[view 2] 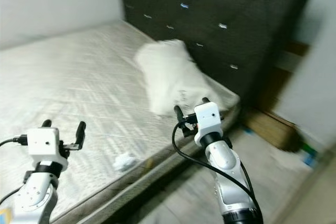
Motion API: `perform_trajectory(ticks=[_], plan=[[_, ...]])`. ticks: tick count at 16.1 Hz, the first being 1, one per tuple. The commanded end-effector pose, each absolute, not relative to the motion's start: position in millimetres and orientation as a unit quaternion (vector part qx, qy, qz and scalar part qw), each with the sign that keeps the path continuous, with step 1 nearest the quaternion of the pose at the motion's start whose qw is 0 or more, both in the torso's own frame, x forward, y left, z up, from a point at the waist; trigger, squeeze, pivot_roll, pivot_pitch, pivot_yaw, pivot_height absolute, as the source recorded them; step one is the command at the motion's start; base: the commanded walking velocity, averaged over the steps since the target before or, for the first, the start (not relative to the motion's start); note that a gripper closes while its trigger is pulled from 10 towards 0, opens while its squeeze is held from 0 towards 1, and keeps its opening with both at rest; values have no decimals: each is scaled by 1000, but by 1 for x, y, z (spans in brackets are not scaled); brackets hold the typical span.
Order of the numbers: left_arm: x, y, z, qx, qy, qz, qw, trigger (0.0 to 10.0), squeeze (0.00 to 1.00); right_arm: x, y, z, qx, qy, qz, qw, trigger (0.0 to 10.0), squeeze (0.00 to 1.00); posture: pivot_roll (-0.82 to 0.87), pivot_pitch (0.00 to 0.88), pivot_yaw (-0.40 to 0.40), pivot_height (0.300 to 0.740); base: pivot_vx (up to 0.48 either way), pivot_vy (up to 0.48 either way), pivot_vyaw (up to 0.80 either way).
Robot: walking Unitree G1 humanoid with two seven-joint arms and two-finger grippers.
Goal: Clean up the room
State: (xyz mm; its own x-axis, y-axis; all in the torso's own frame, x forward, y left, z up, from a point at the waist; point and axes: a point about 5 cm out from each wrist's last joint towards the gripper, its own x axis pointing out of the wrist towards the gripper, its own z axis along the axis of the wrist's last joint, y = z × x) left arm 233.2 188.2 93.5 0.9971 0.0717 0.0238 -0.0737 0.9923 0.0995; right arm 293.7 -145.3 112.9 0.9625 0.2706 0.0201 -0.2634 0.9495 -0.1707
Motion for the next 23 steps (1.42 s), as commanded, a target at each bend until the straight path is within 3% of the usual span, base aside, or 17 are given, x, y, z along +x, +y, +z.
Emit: perform_trajectory(ticks=[1, 20, 23], plan=[[232, 186, 93, 54, -10, 30, 998, 10000, 0, 294, -150, 115, -83, -26, 130, 988, 10000, 0, 49, 10, -44, 740, 0, 0, 800], [237, 187, 95, 52, -18, 28, 998, 10000, 0, 298, -144, 119, -71, -39, 146, 986, 10000, 0, 39, 18, -41, 740, 0, 0, 767], [238, 188, 95, 51, -19, 27, 998, 10000, 0, 299, -145, 118, -63, -38, 145, 987, 10000, 0, 37, 18, -40, 740, 0, 0, 0]])
